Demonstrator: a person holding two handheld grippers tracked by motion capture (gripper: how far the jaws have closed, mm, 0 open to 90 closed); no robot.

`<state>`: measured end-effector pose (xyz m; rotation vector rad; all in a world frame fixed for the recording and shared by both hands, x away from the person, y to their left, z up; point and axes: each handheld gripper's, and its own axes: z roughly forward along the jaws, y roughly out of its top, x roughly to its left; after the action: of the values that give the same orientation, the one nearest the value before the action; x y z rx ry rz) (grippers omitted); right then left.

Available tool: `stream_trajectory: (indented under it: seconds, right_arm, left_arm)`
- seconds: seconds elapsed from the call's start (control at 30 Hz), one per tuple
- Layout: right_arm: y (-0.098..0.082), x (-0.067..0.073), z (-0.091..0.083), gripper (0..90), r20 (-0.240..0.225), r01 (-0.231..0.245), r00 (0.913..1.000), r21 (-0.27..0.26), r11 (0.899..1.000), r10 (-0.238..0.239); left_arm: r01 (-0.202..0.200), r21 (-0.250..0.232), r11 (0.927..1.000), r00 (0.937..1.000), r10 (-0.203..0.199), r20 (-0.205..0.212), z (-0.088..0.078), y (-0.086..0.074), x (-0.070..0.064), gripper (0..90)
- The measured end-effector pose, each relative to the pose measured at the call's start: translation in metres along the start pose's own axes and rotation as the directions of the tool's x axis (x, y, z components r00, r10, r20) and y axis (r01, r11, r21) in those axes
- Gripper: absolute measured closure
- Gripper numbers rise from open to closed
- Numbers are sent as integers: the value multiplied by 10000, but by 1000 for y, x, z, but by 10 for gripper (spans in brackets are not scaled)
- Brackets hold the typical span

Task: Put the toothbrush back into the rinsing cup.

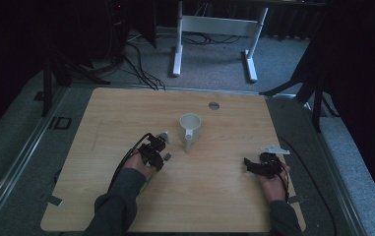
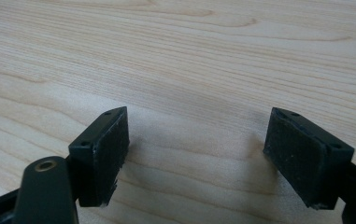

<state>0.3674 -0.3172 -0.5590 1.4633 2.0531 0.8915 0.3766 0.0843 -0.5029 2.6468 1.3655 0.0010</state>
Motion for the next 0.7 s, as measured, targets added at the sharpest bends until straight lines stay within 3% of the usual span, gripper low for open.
stream_trajectory:
  seconds: [0.7]
  right_arm:
    - [0, 0, 0, 216, -10, -7, 10000, 1, 10000, 7]
  left_arm:
    - [-122, 632, 9979, 9999, 122, 11, 13, -1, -1, 779]
